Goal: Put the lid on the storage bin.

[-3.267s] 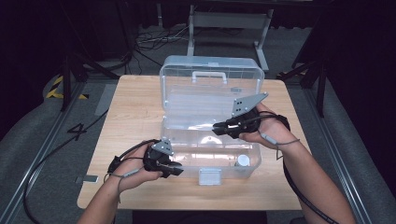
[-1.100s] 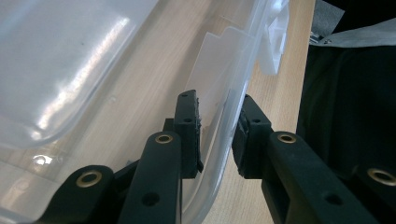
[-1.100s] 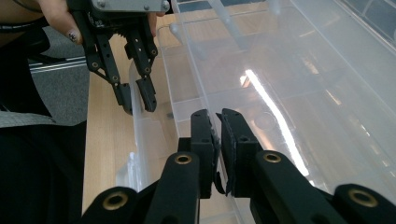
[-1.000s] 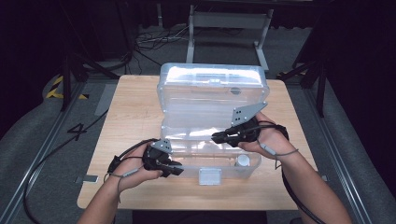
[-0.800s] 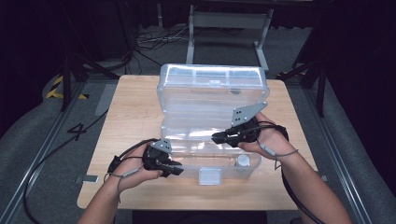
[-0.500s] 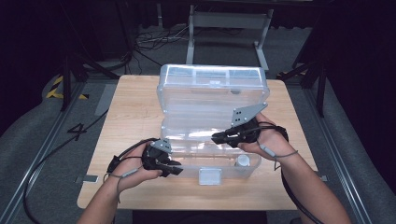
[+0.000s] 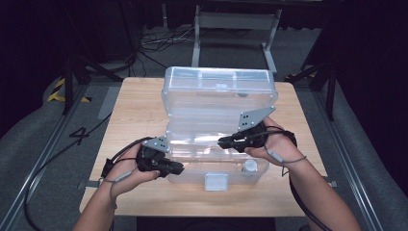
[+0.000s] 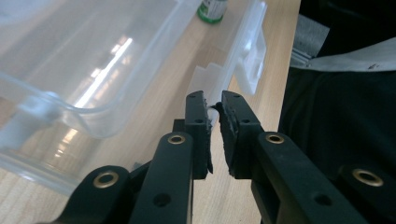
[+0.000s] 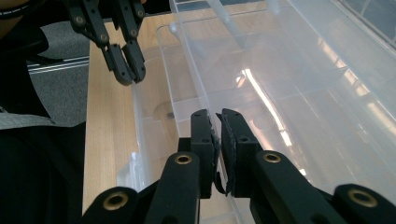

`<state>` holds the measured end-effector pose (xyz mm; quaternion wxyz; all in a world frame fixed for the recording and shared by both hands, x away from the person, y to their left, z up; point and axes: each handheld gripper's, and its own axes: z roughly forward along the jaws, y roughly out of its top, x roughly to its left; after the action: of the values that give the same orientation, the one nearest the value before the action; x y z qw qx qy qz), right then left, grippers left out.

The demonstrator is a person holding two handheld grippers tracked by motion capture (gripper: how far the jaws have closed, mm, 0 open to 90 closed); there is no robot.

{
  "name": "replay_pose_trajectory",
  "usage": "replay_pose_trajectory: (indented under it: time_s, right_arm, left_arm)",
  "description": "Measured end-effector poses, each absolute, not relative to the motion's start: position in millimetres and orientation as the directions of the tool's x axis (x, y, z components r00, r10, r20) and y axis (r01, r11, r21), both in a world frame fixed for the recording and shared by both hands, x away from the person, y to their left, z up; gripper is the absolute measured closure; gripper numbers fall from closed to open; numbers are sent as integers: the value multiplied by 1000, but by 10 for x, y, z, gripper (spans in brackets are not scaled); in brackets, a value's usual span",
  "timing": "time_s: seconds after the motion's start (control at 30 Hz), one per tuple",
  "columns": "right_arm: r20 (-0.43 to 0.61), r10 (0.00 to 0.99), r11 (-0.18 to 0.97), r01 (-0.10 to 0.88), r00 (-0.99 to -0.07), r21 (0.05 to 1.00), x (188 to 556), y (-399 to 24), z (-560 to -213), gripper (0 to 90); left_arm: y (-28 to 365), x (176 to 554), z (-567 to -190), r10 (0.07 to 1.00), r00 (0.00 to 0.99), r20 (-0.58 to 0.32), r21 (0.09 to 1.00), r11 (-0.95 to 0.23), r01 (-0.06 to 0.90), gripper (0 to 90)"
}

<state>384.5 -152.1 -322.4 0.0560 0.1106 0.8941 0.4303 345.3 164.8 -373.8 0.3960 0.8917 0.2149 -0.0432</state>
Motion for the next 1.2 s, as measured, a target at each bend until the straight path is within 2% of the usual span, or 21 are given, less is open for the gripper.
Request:
replay_pose_trajectory:
  time_s: [0.3, 0.73, 1.2]
  right_arm:
    - [-6, 248, 605, 150, -969, 782, 3842, -1523, -3226, 842]
    - [-10, 253, 604, 150, -967, 783, 3830, -1522, -3230, 839]
    - [-13, 257, 603, 150, -966, 784, 3815, -1519, -3238, 838]
  left_arm:
    - [1707, 3446, -3600, 356, 906, -230, 722, -562, 404, 896]
    - [1865, 3432, -3288, 398, 895, -202, 805, -453, 382, 899]
    - [1946, 3606, -3171, 485, 844, -230, 859, -307, 410, 899]
